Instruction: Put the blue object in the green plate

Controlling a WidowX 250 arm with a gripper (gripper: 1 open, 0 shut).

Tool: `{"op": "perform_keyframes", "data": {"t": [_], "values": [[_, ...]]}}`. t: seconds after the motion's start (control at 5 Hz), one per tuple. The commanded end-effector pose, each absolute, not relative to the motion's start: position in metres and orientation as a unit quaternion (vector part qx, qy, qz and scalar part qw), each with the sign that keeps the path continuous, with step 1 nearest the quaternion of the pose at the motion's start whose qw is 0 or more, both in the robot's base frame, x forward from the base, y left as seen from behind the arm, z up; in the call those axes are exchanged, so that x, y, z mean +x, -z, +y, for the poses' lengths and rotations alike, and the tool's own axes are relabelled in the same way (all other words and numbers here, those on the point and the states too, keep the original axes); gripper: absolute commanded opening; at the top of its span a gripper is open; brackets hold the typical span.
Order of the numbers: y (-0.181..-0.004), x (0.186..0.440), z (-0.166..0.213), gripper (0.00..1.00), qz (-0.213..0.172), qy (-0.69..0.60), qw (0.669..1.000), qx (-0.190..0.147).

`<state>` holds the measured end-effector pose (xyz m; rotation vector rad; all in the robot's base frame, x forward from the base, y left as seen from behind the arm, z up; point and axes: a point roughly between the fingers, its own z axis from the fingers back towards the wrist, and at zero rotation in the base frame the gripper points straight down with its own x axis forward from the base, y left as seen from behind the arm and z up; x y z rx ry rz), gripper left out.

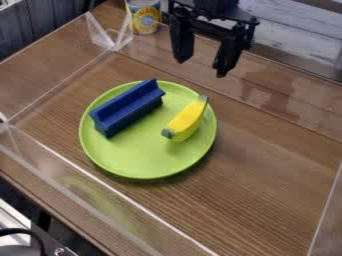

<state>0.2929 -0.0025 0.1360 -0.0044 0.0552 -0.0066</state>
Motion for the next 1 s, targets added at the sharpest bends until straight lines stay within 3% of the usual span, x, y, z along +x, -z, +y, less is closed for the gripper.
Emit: {"op": "perform_keyframes", "data": {"t": [0.0, 0.2, 0.4, 0.8], "values": [[-0.125, 0.294, 0.003, 1.0, 0.026, 0.015, 1.0, -0.004], [-0.114, 0.302, 0.012, 1.0, 0.02, 0.008, 1.0, -0.009], [-0.114, 0.308, 0.013, 1.0, 0.0, 0.003, 1.0, -0.017], [-0.133, 0.313, 0.013, 1.0, -0.037, -0.004, 0.999, -0.031]]}}
